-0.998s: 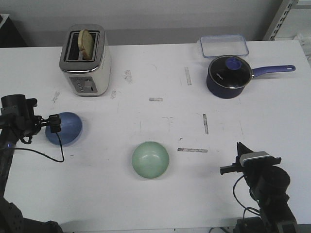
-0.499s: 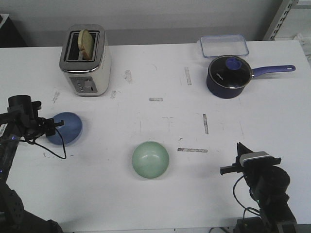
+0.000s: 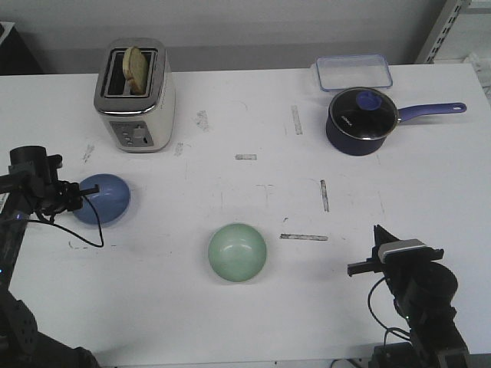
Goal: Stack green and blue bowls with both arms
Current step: 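Grip the blue bowl rim and lift it toward the green bowl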
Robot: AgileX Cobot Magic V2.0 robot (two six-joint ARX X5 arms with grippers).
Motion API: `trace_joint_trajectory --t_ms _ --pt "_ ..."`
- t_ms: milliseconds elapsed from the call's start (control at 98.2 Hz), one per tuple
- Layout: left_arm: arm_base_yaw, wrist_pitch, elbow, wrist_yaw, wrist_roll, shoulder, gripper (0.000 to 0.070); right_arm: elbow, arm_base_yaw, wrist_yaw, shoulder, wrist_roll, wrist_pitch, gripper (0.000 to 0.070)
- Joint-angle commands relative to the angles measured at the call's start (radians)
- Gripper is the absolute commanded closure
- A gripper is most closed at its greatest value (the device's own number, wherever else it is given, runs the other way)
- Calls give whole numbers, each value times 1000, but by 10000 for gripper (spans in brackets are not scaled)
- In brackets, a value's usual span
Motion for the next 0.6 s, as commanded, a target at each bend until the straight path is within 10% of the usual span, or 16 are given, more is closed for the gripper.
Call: trace_joint_trajectory --t_ms 0,316,591 --pt "-4 0 50 19 -52 -18 700 0 2 0 6 -5 9 700" --pt "-119 -48 174 291 -148 -168 700 0 2 0 6 -5 9 700" --pt "-397 -117 174 312 -140 -247 700 0 2 0 6 -5 9 700"
